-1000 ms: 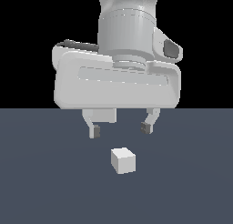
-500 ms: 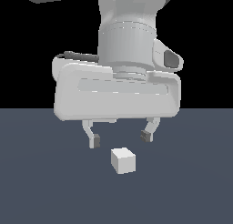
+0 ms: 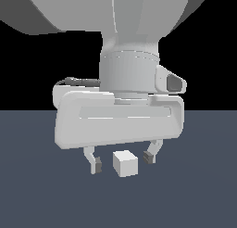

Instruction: Plug the charger into the wall socket.

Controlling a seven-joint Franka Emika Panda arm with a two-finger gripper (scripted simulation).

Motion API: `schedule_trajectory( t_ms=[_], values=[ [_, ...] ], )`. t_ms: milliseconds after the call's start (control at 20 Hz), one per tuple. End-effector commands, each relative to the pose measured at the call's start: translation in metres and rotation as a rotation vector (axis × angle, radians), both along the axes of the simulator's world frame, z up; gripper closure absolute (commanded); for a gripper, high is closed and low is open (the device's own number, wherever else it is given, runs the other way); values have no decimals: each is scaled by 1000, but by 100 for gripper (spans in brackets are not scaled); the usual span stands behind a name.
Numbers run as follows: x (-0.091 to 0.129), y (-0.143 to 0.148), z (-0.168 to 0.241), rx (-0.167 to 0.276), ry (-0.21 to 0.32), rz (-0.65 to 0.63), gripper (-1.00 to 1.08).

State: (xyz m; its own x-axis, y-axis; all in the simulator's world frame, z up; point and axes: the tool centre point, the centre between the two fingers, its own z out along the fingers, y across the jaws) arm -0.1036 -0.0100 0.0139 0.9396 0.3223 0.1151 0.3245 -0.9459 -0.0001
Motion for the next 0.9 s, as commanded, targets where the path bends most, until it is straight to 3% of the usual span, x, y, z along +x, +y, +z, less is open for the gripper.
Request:
schedule_trajectory(
  t_ms=[0,50,850],
  values=[
    [0,0,-2,0,-1,0,-92],
    [0,0,-2,0,-1,0,108],
    [4,4,1,0,-1,-20,108]
  ],
)
